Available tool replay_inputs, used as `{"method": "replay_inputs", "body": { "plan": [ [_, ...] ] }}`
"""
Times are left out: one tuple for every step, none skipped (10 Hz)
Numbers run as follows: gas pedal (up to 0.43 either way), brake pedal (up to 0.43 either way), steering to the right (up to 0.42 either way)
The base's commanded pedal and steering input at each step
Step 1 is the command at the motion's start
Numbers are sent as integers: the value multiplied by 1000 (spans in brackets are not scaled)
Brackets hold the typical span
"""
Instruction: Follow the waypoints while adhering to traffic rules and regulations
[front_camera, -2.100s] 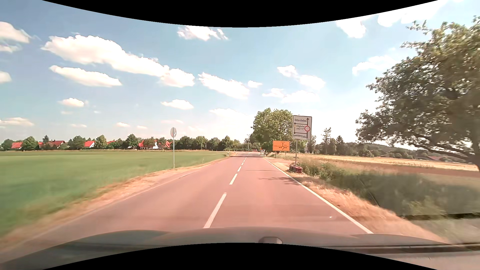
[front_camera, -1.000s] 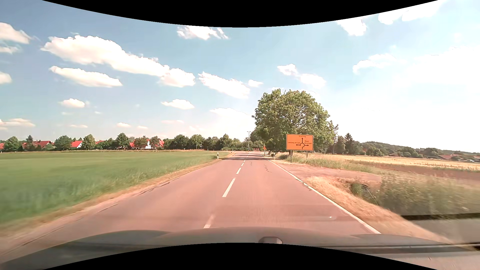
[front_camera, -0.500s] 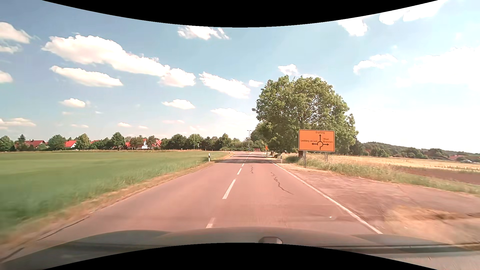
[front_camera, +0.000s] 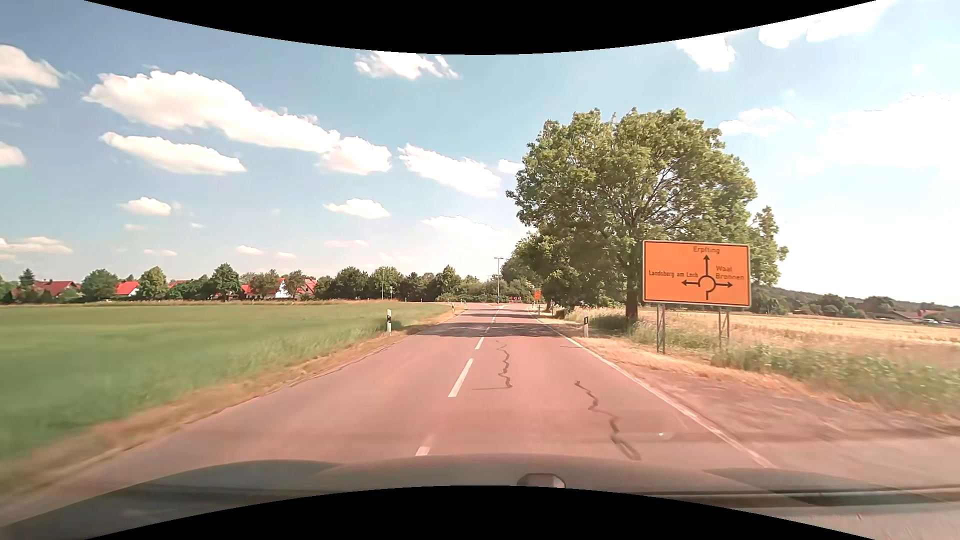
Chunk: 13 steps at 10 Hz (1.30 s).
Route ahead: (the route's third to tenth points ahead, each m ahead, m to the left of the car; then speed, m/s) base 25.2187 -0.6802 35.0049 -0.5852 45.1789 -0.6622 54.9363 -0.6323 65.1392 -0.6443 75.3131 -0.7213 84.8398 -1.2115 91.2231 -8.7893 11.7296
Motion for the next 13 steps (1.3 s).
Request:
{"method": "replay_inputs", "body": {
  "plan": [
    [8,0,2],
    [8,0,2],
    [8,0,2],
    [0,0,2],
    [0,0,2],
    [0,0,2],
    [0,0,3],
    [0,0,3],
    [0,0,5],
    [0,0,6],
    [0,0,7],
    [0,0,6],
    [0,0,6]
  ]
}}
